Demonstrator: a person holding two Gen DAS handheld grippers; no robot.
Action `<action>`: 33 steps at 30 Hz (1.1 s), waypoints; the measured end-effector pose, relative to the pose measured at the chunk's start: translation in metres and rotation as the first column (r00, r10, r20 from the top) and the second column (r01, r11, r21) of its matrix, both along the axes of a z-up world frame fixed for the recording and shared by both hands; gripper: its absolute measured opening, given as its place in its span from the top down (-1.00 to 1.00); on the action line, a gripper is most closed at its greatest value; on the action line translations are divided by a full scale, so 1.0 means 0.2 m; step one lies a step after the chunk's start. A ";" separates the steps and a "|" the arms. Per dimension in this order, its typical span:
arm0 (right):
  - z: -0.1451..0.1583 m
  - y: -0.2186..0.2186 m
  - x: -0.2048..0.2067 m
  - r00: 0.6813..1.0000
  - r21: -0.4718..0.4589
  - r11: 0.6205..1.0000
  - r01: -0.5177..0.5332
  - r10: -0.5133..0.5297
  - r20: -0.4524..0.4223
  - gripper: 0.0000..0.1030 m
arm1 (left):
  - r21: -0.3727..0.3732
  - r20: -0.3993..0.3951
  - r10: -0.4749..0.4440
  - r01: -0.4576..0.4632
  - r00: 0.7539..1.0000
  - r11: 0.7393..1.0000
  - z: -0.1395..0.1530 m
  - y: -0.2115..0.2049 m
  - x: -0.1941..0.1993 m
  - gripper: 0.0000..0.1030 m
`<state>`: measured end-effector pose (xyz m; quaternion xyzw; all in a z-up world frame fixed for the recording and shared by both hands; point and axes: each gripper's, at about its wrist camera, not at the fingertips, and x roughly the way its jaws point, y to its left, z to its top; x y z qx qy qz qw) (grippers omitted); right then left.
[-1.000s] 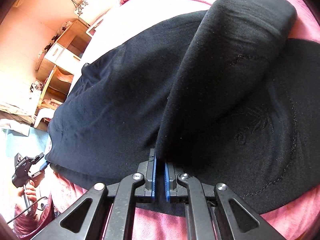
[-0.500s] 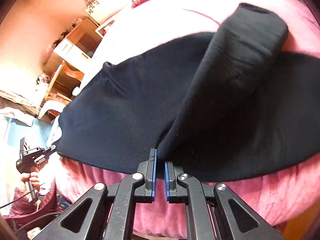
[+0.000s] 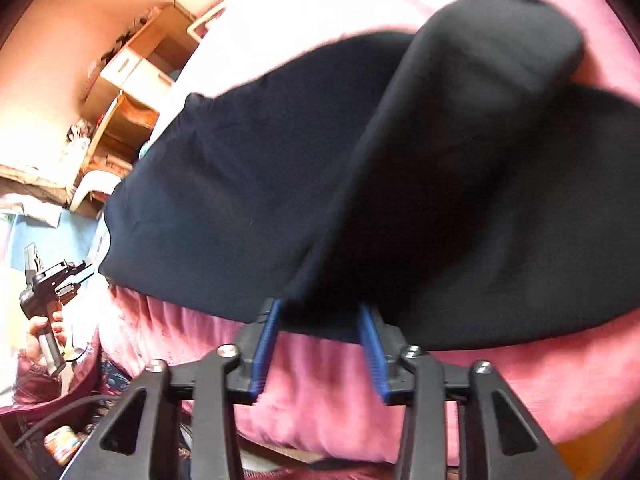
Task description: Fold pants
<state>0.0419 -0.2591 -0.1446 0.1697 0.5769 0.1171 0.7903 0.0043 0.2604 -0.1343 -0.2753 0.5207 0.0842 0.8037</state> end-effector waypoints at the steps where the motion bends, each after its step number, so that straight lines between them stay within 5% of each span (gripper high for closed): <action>1: 0.06 -0.06 0.01 1.000 -0.020 1.000 0.017 -0.016 0.023 0.18 | 0.022 0.034 -0.003 0.002 0.999 1.000 0.05 0.00 0.01 0.45; 4: 0.23 -0.23 0.12 0.989 -0.075 0.991 0.113 -0.105 0.106 0.18 | 0.052 0.125 -0.053 0.047 0.991 0.998 0.16 -0.08 0.04 0.45; 9: 0.35 -0.46 0.52 0.938 -0.164 0.934 0.318 -0.284 0.198 0.18 | 0.022 0.179 -0.263 0.264 0.948 0.964 0.19 -0.38 0.17 0.44; 17: 0.12 -0.59 1.18 0.890 -0.316 0.836 0.449 -0.449 0.076 0.10 | -0.052 0.128 -0.487 0.496 0.864 0.867 0.06 -0.86 0.23 0.44; 21: -0.03 -0.56 1.28 0.914 -0.428 0.828 0.362 -0.406 -0.012 -0.01 | -0.055 0.099 -0.525 0.531 0.845 0.845 0.02 -0.95 0.24 0.44; 22: -0.04 -0.54 1.28 0.928 -0.457 0.825 0.332 -0.374 0.000 0.07 | -0.060 0.094 -0.530 0.536 0.843 0.842 0.02 -0.96 0.24 0.44; 24: -0.02 -0.53 1.26 0.941 -0.500 0.814 0.296 -0.340 0.004 0.76 | -0.059 0.088 -0.540 0.546 0.837 0.836 0.01 -0.98 0.24 0.44; 29: 0.20 -0.63 1.04 0.923 -0.352 0.853 0.384 -0.362 0.129 0.88 | -0.060 0.094 -0.570 0.576 0.816 0.815 0.01 -1.04 0.26 0.44; 33: 0.44 -0.82 0.70 0.844 -0.142 0.846 0.513 -0.468 0.262 0.88 | -0.053 0.113 -0.610 0.618 0.784 0.784 0.03 -1.12 0.26 0.44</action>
